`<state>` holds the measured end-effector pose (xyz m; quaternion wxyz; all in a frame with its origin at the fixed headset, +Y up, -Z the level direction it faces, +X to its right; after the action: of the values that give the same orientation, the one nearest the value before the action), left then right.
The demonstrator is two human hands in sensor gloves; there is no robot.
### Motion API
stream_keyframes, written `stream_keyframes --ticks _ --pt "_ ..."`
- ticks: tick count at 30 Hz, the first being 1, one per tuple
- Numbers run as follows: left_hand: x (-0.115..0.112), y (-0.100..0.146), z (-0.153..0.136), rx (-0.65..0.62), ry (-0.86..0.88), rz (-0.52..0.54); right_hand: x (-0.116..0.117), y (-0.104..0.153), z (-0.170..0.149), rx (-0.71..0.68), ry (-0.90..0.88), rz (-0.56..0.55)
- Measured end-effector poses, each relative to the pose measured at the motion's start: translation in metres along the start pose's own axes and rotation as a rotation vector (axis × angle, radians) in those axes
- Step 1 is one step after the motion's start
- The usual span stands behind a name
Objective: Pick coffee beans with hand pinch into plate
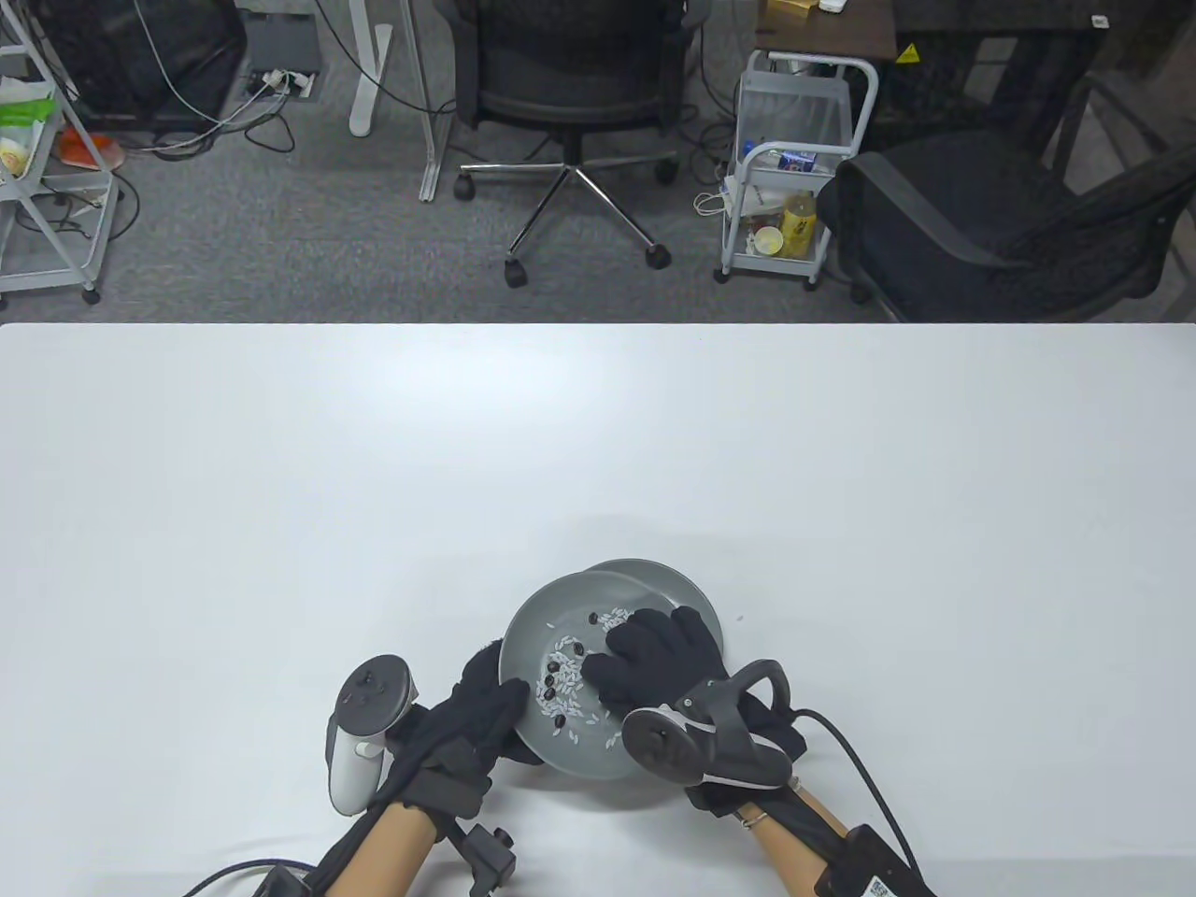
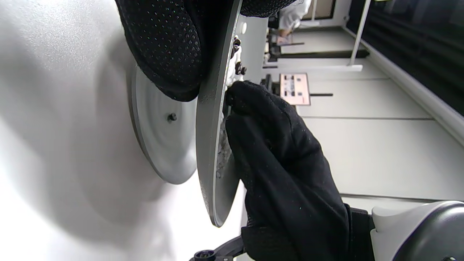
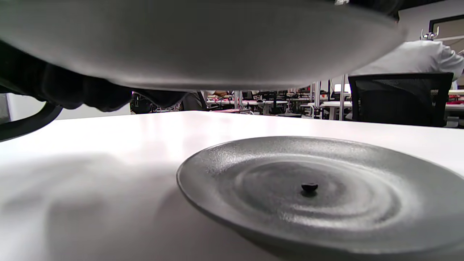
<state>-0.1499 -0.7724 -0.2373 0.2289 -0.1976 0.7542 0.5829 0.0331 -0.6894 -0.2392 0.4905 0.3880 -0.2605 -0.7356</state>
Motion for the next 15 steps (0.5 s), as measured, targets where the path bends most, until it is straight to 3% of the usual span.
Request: stream_keyframes --ticks 4,15 --pt "-0.0008 -0.0006 -0.0002 0.002 -0.003 -0.005 -0.0014 0.0000 0.0046 -0.015 0.044 -0.055" --pt "0.0029 0.0013 -0.0008 0.020 0.005 0.033 -0.0027 0.0001 0.0052 -0.035 0.048 -0.050"
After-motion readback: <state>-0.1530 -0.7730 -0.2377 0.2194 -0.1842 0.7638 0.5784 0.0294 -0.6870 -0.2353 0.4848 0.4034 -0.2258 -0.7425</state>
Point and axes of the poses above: the tracker on the back of each hand, its own z axis roughly to the thumb side, its own y axis roughly from the fingertips to the wrist, x = y × z, the point moved 5 cm from there along -y, roughly from the wrist to the fingertips, and after that the axes turned 11 degrees about -z, right-handed, at the moved point
